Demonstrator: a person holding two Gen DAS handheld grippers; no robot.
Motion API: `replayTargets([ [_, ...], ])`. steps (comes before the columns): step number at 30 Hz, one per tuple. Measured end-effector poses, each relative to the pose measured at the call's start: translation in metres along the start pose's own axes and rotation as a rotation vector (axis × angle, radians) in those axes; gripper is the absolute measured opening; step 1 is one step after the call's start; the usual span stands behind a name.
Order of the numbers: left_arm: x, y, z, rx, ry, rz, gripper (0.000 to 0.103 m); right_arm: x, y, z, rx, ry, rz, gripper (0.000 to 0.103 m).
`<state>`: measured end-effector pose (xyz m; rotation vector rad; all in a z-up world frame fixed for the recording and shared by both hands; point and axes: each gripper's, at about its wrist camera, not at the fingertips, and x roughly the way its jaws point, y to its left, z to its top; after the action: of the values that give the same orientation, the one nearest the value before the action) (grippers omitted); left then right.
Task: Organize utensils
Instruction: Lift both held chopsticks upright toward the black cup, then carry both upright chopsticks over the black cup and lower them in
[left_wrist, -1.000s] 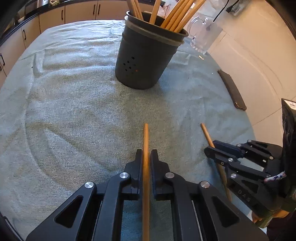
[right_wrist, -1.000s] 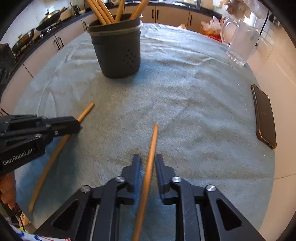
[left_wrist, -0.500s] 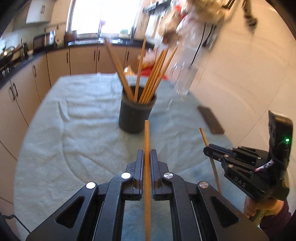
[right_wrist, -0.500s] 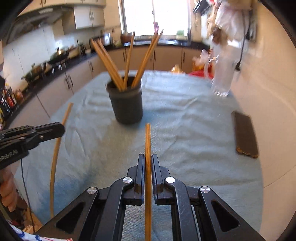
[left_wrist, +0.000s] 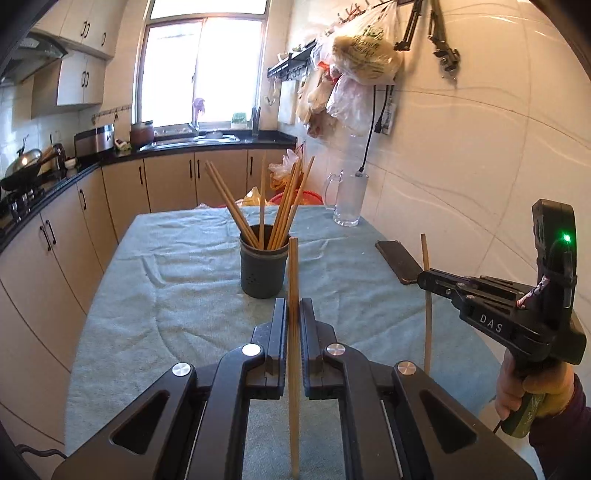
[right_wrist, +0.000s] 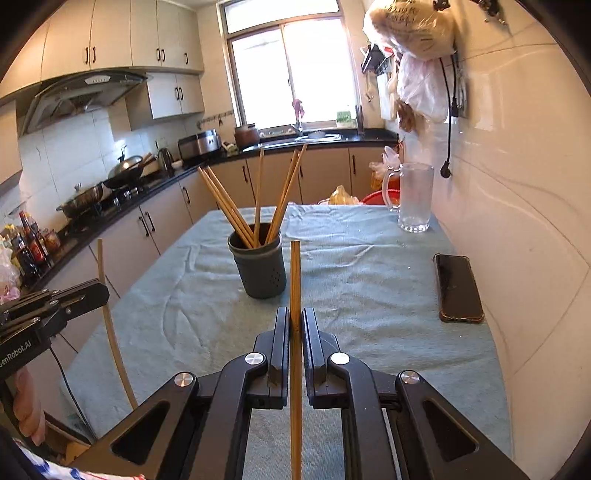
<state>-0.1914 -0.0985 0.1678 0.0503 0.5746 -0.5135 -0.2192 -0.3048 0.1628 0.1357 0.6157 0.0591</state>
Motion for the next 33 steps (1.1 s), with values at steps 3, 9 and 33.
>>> replayTargets([
  [3,-0.007,-0.002,0.000,-0.001,-0.013,-0.003,0.006,-0.008,0.001,-0.001,0.001,-0.010,0.002,0.007],
  [9,-0.017,-0.001,0.002,-0.017,-0.031,-0.010,0.006,-0.015,0.003,-0.003,-0.007,-0.028,0.005,0.007],
  [33,-0.002,0.022,0.034,-0.052,-0.059,0.031,0.006,0.009,0.008,0.032,-0.001,-0.083,0.036,0.007],
])
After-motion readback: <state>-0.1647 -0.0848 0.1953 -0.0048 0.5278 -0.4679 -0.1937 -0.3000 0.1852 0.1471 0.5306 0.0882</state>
